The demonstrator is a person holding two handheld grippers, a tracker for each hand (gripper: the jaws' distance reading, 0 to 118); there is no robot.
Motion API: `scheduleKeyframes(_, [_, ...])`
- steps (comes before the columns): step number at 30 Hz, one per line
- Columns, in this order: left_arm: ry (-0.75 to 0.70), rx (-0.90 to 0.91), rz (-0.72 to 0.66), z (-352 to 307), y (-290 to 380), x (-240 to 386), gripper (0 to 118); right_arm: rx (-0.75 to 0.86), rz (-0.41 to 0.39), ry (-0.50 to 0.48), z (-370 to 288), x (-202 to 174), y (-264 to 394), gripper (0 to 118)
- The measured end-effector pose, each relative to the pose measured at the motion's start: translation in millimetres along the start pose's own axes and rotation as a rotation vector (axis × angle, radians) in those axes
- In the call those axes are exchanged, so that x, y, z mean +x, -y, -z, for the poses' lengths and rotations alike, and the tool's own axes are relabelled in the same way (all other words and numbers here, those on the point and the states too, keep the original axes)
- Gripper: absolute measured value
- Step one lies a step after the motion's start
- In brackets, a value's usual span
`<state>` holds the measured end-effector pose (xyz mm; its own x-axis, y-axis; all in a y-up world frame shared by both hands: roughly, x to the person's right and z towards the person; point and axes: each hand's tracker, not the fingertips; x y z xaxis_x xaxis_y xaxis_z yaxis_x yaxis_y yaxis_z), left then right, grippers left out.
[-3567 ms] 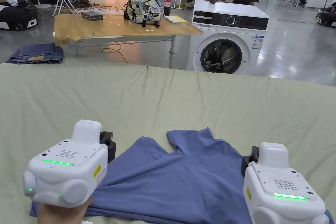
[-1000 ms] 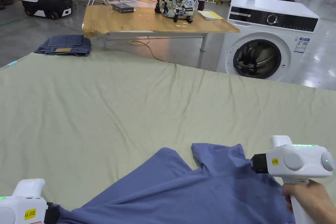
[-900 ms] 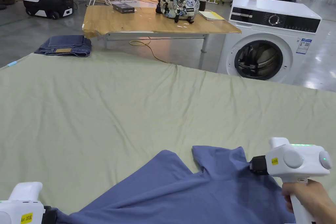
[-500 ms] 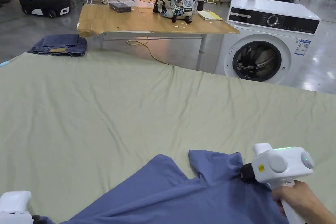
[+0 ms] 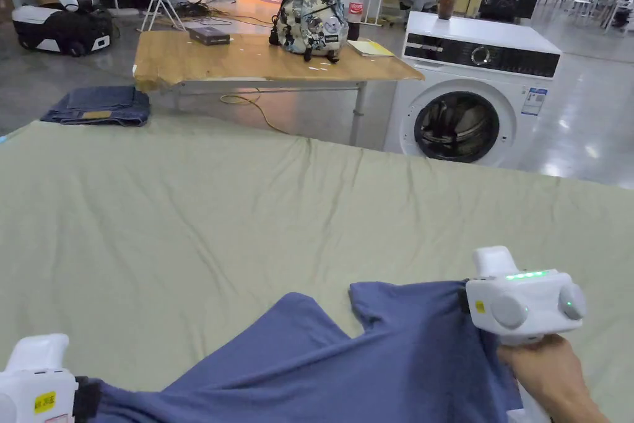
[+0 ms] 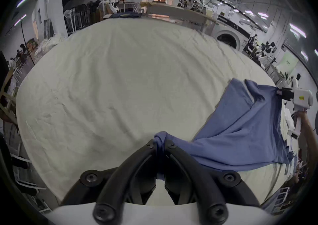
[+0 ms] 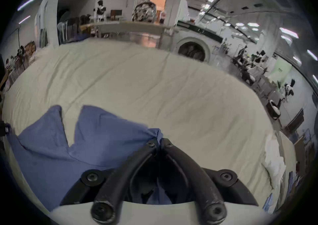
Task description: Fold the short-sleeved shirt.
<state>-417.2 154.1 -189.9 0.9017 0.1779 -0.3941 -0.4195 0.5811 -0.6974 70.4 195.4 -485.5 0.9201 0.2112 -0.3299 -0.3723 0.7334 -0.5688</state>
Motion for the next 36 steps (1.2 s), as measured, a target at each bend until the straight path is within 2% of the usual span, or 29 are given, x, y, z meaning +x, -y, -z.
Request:
scheduleKeyframes(4, [0.051,0.086,0.021,-19,-22,10,1,0.089,0.084,0.033,-39,24,-8,1])
scheduleKeyframes(13, [0.143,0.293,0.104,-93,-109,79,1,0.267,0.177,0.171,-139,92,-54,1])
scheduleKeyframes(20, [0.176,0.409,0.186,-139,-194,132,1,0.387,0.202,0.276,-205,132,-97,1])
scheduleKeyframes(27, [0.207,0.502,0.226,-170,-267,164,1,0.467,0.26,0.325,-253,171,-140,1])
scheduleKeyframes(36, [0.194,0.577,0.23,-194,-334,198,1,0.54,0.263,0.379,-271,181,-177,1])
